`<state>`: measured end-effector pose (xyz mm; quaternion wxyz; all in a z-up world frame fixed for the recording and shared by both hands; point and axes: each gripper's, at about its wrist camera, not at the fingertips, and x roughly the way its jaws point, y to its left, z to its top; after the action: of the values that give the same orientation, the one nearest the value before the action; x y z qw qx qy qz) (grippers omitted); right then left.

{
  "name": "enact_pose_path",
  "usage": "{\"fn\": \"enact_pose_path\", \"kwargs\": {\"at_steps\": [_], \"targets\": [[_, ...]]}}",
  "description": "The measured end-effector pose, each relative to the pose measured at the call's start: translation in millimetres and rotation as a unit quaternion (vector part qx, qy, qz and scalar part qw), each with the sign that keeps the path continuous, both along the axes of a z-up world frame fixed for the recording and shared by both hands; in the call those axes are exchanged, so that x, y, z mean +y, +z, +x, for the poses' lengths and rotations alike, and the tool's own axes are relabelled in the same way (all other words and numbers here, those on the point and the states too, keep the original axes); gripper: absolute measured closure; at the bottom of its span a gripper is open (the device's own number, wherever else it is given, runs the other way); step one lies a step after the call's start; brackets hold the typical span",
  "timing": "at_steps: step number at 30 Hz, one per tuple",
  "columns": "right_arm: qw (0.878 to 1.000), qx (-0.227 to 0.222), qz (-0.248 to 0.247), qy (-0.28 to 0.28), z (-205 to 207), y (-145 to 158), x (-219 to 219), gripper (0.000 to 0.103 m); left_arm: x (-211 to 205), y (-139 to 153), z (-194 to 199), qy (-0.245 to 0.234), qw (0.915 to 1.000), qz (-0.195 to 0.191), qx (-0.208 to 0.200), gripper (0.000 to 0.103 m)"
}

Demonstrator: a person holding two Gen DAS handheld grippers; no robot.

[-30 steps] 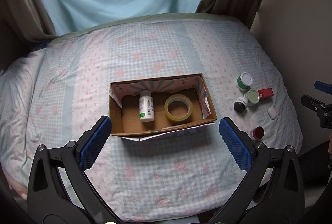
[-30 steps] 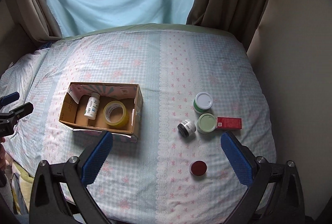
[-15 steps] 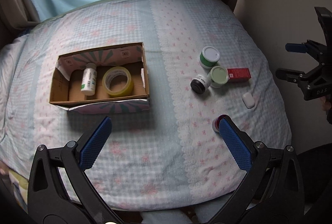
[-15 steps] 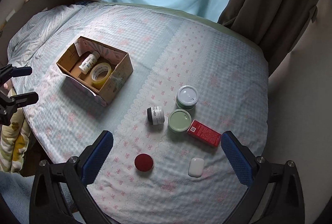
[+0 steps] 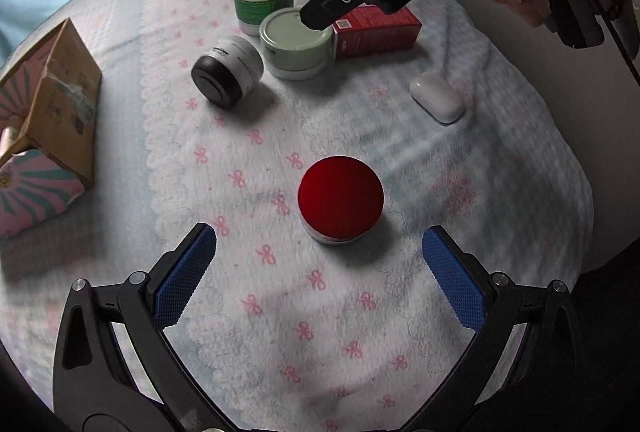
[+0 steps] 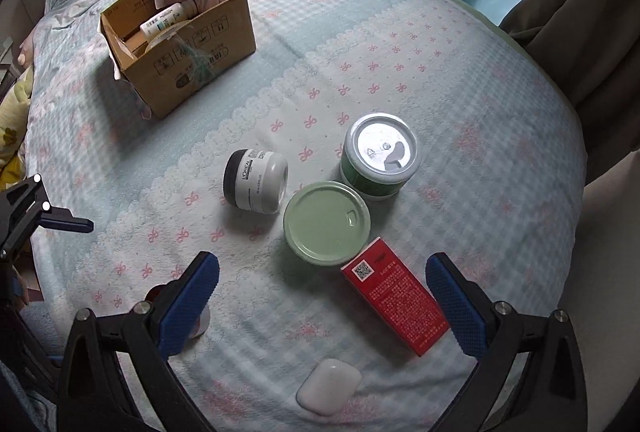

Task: Organize rigid objects
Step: 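Move both grippers from the box toward the red-lidded tin and green-lidded jar, then grasp the red-lidded tin with the left gripper while the right gripper grasps the pale green-lidded jar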

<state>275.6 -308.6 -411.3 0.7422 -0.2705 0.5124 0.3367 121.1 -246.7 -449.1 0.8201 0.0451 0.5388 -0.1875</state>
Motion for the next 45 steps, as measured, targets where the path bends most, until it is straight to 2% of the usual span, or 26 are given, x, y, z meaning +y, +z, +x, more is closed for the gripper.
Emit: {"fn": "enact_pose_path", "kwargs": {"at_steps": [3, 7, 9, 14, 16, 18, 21, 22, 24, 31, 35, 41, 45], "targets": [[1.000, 0.001, -0.013, 0.025, 8.2, -24.0, 6.8, 0.005, -14.2, -20.6, 5.0, 0.002, 0.9999, 0.009, -0.011, 0.002], [0.999, 0.007, -0.024, 0.039, 20.9, -45.5, 11.7, 0.006, -25.6, -39.8, 13.7, 0.000, 0.9997, 0.022, -0.011, 0.010], [0.998, 0.006, -0.031, 0.049, 26.0, -51.6, 15.8, 0.008, -27.7, -45.3, 18.2, 0.000, 0.9997, 0.022, -0.006, 0.017], [0.996, 0.022, -0.050, 0.068, 34.9, -67.3, 28.2, 0.011, -27.2, -48.0, 24.8, 0.002, 0.9997, 0.023, -0.003, 0.025], [0.995, 0.032, -0.056, 0.076, 36.2, -73.0, 32.7, 0.020, -27.5, -47.0, 27.8, 0.000, 0.9996, 0.027, 0.000, 0.030], [0.995, 0.037, -0.057, 0.079, 37.5, -75.4, 35.7, 0.025, -28.3, -45.4, 29.3, -0.004, 0.9996, 0.028, 0.005, 0.033], [0.994, 0.046, -0.063, 0.078, 41.2, -79.2, 38.9, 0.036, -35.3, -42.7, 27.7, -0.020, 0.9992, 0.032, 0.009, 0.047], [0.994, 0.049, -0.063, 0.076, 42.2, -79.7, 39.2, 0.036, -40.0, -41.5, 27.6, -0.027, 0.9990, 0.035, 0.011, 0.052], [0.994, 0.049, -0.066, 0.078, 41.9, -79.6, 39.1, 0.037, -45.9, -41.3, 28.7, -0.031, 0.9984, 0.044, 0.016, 0.052], [0.994, 0.041, -0.076, 0.074, 38.2, -83.2, 53.2, 0.037, -39.0, -39.1, 32.8, -0.022, 0.9990, 0.026, 0.028, 0.052], [0.995, 0.043, -0.071, 0.058, 34.8, -73.7, 48.3, 0.037, -34.0, -34.2, 31.8, -0.020, 0.9989, 0.018, 0.038, 0.053], [0.997, 0.046, -0.054, 0.018, 38.2, -46.7, 47.0, 0.037, -8.7, -5.5, 26.2, 0.003, 0.9994, 0.001, 0.033, 0.053], [0.998, 0.045, -0.044, -0.009, 37.1, -16.3, 45.5, 0.037, 10.7, 24.9, 27.0, 0.029, 0.9991, -0.006, 0.030, 0.053]]}}
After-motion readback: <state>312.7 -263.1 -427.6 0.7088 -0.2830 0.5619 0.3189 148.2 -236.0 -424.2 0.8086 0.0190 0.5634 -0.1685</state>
